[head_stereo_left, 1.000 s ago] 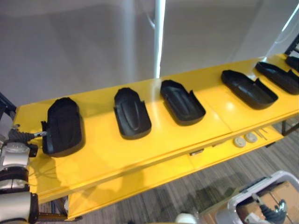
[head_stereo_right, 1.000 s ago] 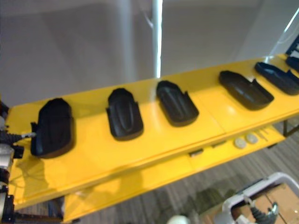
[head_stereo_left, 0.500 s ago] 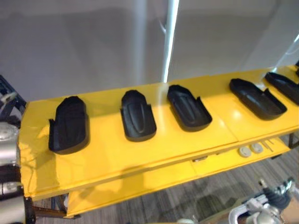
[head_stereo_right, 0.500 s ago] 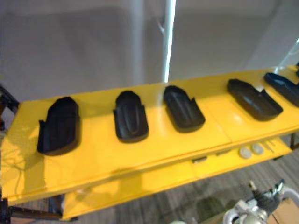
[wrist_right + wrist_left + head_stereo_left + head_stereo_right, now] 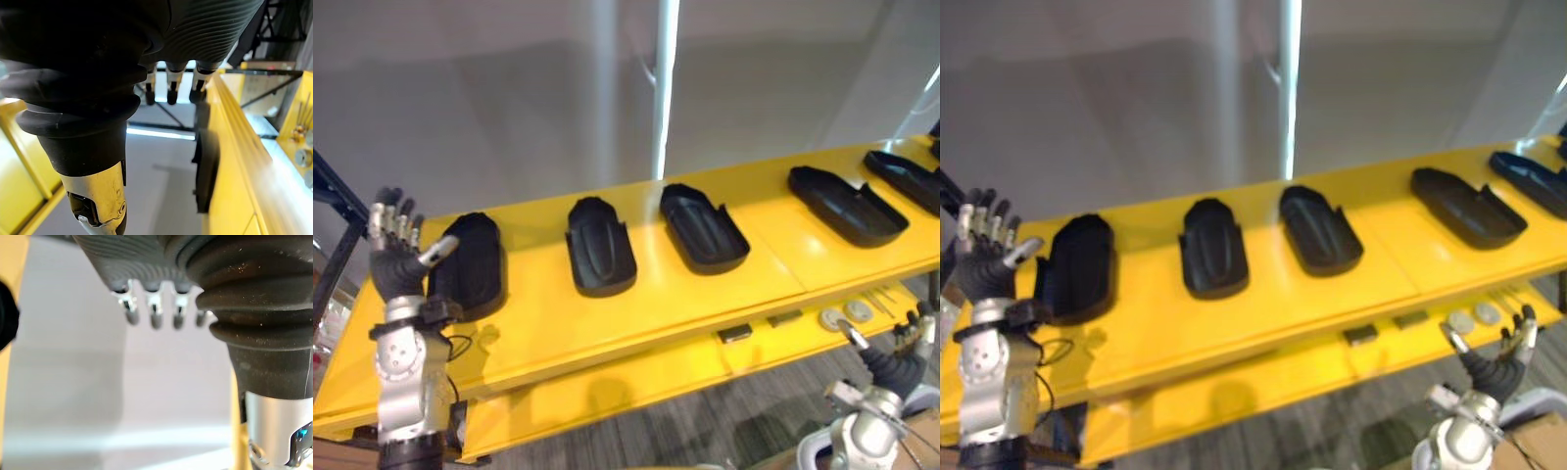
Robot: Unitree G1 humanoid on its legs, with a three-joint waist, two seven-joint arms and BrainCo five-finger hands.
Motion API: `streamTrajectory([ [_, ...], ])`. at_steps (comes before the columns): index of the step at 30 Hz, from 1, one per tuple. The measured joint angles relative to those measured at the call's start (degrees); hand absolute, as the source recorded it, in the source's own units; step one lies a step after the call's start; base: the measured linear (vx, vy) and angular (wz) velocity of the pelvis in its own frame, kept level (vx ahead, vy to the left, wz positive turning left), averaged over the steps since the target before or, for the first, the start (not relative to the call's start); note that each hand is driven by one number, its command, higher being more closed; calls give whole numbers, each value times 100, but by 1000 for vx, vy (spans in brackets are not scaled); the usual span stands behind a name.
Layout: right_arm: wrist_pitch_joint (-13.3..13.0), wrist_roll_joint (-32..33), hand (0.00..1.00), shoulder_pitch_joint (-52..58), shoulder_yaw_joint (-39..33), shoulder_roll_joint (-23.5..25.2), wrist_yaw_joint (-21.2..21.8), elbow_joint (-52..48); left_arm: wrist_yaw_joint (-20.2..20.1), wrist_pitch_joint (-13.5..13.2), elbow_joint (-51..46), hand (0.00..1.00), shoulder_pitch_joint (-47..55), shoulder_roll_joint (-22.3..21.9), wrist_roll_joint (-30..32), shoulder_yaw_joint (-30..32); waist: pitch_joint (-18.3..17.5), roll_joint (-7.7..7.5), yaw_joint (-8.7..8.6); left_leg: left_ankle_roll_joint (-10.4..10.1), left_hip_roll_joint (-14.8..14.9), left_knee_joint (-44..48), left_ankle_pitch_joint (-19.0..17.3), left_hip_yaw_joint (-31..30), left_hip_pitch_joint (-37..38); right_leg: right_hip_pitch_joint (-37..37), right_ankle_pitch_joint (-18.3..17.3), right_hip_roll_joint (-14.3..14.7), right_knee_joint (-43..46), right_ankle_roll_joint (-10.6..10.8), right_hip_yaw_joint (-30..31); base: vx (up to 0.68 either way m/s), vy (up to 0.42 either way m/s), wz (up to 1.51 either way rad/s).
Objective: Walk over and take plastic housings, then place them on the shelf
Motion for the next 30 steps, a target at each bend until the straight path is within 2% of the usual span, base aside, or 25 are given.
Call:
streamTrajectory([
  [6, 66, -44, 0, -15, 324, -4, 40, -2, -143, 2, 1, 0, 173, -144, 5, -269, 46, -76, 2, -19, 43, 4, 10, 33, -7, -19, 13, 67, -26, 19, 6, 4, 1, -1],
  [8, 78, -42, 0, -15, 406, -5, 41, -2, -333, 23, 2, 0, 186, -144, -6, -341, 62, -103, 1, -20, 55, 6, 11, 54, -7, -48, 23, 82, -31, 22, 21, 31, 5, -6],
  [11, 121, -41, 0, -42, 470, -11, 52, -2, -604, 264, 62, 0, 186, -140, 68, -544, 84, -117, 3, -25, 55, 10, 7, 117, -12, -88, 81, 88, -53, 36, 81, 22, 13, -10],
  [15, 210, -37, 0, -53, 483, -52, 55, -2, -753, 461, 200, 0, 186, -137, 70, -691, 161, -132, 4, -19, 77, 5, -31, 203, -5, -86, 119, 88, -76, 24, 90, -18, 8, -10],
  [21, 217, 45, 0, -36, 597, -205, 169, -1, -717, 960, 614, 0, 199, -86, 76, -957, 197, -112, -4, -18, 88, 3, -35, 236, 0, -97, 124, 103, -86, 25, 99, -8, 4, -3],
  [23, 218, 77, 0, -31, 633, -234, 178, 0, -485, 1079, 768, 0, 197, -86, 75, -965, 199, -108, -8, -24, 102, 4, -32, 240, 0, -97, 125, 120, -92, 25, 98, 0, 0, 0],
  [26, 218, 80, 0, -16, 632, -253, 225, 2, -250, 1153, 994, 0, 198, -86, 186, -965, 199, -108, -9, -25, 109, 4, -32, 241, -4, -97, 125, 127, -98, 25, 96, 0, 0, 0],
  [30, 217, 78, 0, -12, 633, -256, 289, 3, -203, 1205, 1100, 0, 198, -87, 295, -966, 201, -112, -8, -25, 108, 3, -32, 239, -6, -97, 129, 126, -99, 22, 95, 0, 0, 0],
])
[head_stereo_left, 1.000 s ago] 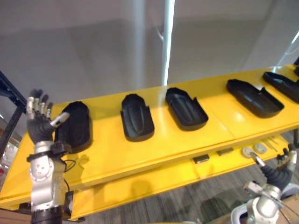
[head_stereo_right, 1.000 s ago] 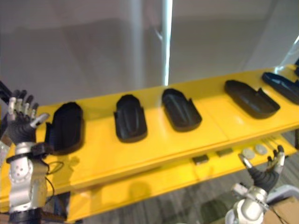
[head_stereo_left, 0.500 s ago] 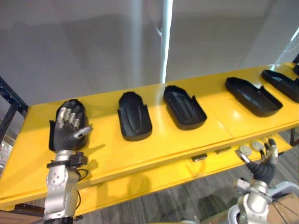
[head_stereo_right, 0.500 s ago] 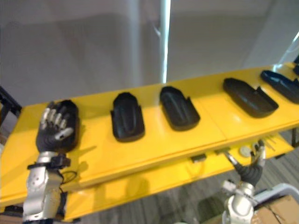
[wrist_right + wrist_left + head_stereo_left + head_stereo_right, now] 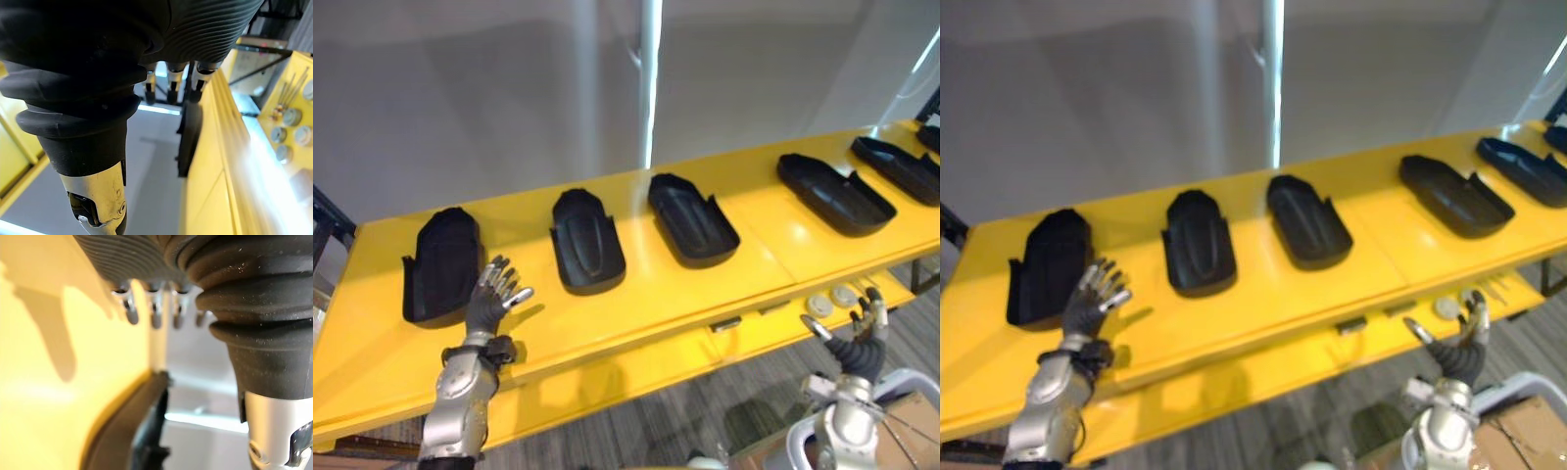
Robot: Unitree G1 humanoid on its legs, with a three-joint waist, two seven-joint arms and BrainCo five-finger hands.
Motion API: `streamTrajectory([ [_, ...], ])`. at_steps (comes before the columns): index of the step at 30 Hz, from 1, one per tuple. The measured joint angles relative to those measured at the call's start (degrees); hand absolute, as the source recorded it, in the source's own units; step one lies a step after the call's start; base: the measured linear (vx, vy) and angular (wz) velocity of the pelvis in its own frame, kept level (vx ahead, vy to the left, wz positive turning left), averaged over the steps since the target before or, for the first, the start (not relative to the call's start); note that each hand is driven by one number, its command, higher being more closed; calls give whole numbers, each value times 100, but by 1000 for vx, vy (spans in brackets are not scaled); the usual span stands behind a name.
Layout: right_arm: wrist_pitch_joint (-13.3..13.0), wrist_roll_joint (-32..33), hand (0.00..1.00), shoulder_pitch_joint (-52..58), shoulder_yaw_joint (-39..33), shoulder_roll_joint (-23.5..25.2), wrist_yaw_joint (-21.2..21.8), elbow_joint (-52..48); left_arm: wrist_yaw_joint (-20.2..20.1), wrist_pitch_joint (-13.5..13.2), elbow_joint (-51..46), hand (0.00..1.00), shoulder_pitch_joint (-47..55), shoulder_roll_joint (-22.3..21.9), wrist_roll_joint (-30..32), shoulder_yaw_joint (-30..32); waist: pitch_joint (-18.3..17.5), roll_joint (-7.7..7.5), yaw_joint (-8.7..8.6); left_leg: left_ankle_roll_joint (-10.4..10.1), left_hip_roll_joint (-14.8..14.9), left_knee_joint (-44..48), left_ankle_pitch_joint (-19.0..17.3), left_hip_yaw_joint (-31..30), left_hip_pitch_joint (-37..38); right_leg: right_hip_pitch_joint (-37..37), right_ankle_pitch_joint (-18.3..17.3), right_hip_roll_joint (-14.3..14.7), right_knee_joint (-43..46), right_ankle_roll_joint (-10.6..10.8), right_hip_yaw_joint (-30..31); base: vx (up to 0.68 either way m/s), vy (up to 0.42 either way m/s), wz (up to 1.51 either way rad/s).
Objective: Walk over and take plastic housings, then place them on the shelf
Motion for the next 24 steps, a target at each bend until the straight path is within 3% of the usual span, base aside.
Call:
streamTrajectory([
  [4, 0, 5, 0, 2, -1, 0, -3, 0, 279, 187, 126, 0, -3, -1, 181, -60, 0, 0, -6, -1, 0, 0, 1, 0, 0, 0, 2, 0, 0, 1, 0, 0, 0, 0],
  [24, -3, 105, 0, 13, 0, 33, 31, 32, 862, 341, 207, 0, -77, -71, 610, -57, 3, -3, -6, -1, 0, -2, 2, -6, -2, 2, 5, 0, 0, 0, 0, 0, 0, 0],
])
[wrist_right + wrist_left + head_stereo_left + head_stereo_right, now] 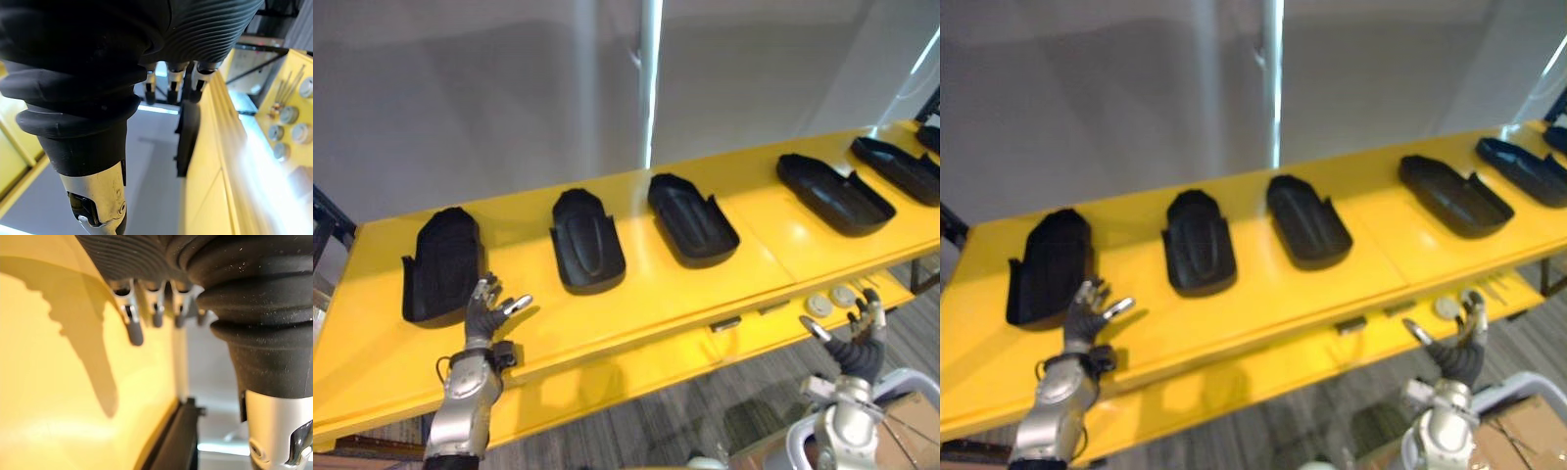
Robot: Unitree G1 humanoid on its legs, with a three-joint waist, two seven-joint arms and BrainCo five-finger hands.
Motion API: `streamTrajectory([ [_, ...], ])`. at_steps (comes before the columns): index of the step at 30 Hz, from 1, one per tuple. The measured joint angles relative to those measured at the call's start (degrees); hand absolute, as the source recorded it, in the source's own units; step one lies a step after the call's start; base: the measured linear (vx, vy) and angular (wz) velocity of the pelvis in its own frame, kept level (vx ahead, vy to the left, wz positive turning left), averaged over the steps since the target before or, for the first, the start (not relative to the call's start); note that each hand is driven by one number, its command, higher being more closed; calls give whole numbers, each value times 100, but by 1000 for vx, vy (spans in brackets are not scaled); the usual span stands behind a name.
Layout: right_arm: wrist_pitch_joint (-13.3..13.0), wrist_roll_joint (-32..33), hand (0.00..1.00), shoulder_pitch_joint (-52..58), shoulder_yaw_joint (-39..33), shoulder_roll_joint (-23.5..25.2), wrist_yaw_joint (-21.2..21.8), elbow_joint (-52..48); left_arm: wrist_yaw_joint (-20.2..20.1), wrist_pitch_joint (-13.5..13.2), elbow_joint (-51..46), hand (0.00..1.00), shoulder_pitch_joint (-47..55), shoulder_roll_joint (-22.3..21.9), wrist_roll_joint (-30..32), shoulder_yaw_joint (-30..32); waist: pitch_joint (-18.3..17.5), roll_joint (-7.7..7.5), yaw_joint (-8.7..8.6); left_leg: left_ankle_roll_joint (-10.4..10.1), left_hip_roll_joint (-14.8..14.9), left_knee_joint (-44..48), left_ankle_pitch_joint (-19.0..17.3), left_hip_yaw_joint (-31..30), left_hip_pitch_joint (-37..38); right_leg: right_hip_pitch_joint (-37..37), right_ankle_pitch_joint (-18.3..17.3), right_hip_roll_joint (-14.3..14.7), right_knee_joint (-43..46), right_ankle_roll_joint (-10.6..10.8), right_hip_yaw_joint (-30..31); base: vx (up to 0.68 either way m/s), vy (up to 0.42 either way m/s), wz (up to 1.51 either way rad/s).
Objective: Walk over and take plastic housings, then place them on the shelf
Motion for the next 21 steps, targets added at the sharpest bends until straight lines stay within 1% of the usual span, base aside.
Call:
streamTrajectory([
  [6, 0, 0, 0, 9, 0, 5, 3, 25, 56, 64, -73, 0, -14, -48, -1, 20, 47, -14, 0, -2, -1, 0, 3, -4, 1, 1, 0, 0, 0, 0, -1, 0, 0, 0],
  [10, -1, 0, 0, 9, 0, 5, 9, 27, 163, 64, -106, 0, -23, -94, -2, 28, 84, -8, 1, -4, -5, 0, 4, -7, 0, 1, -1, 0, 0, 0, -5, 0, 0, 0],
  [15, -1, -1, 0, 7, 0, 6, 74, 50, 177, 72, -106, 0, -28, -127, -2, 36, 85, -7, 3, -4, -8, 0, 5, -11, -1, 1, -1, 0, -1, 0, -8, 0, 0, 0],
  [17, -1, -1, 0, 6, 0, 11, 82, 100, 209, 81, -106, 0, -53, -247, -1, 117, 89, -14, 3, -4, -9, -1, 5, -13, -1, 3, -1, -1, -1, 0, -8, 0, 0, 0],
  [21, -1, -1, 0, 6, 0, 37, 85, 146, 233, 91, -111, 0, -55, -258, -1, 128, 93, -20, 2, -7, -10, -1, 9, -14, -1, 3, -1, 0, -1, 0, -9, 0, 0, 0],
])
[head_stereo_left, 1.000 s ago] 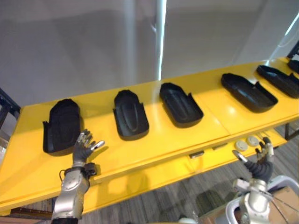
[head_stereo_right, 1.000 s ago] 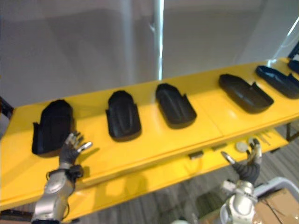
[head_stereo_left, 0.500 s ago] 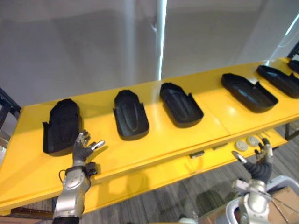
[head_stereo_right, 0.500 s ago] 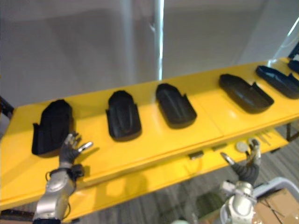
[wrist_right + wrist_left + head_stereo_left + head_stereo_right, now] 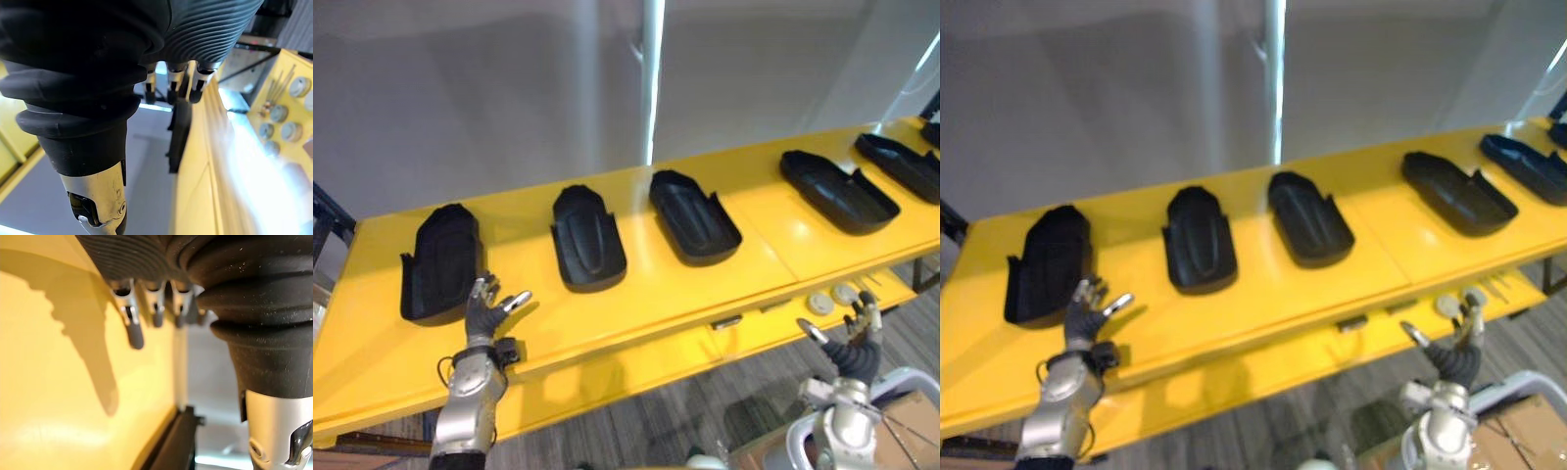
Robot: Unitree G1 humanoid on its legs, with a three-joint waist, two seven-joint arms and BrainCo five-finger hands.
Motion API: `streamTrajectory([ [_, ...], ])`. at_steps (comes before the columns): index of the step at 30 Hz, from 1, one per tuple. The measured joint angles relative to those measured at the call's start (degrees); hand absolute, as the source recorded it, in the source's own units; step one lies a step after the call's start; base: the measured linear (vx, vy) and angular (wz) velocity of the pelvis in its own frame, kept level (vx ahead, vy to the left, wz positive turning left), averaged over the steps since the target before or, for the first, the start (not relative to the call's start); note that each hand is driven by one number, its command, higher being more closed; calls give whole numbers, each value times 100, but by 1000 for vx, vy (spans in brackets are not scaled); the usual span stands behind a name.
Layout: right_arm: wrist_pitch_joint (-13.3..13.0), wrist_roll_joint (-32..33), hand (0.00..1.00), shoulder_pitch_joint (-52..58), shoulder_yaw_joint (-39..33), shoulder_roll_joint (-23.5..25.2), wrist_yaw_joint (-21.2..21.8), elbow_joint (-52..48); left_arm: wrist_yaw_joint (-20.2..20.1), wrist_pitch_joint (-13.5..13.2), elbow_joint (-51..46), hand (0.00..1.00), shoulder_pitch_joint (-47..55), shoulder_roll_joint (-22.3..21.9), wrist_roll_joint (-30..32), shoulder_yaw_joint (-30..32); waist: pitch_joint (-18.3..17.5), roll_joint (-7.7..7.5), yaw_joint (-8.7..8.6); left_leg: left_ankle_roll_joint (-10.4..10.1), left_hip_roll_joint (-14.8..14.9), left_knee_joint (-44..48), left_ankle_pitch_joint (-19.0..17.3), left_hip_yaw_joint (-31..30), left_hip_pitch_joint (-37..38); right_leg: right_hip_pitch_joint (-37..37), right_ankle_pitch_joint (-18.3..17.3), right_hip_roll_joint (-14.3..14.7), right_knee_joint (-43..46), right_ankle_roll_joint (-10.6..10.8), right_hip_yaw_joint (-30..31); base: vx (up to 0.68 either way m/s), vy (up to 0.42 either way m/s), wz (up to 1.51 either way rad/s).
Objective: Walk over and take plastic housings, then place them on the shelf
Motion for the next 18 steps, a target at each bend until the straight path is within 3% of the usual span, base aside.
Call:
streamTrajectory([
  [7, 0, 1, 0, 0, 0, 32, 4, 0, 179, 26, -4, 0, 5, -2, -5, 13, 19, -33, 0, -1, -5, 0, 3, -13, -3, 2, 0, 0, 0, 0, -8, 0, 0, 0],
  [18, -3, 1, 0, 0, -1, 63, 4, 0, 114, 50, -15, 0, 2, -3, -2, 45, 30, -53, -17, 0, -15, 0, 33, -118, -61, 6, -2, -2, -1, -3, -91, -1, 0, 3],
])
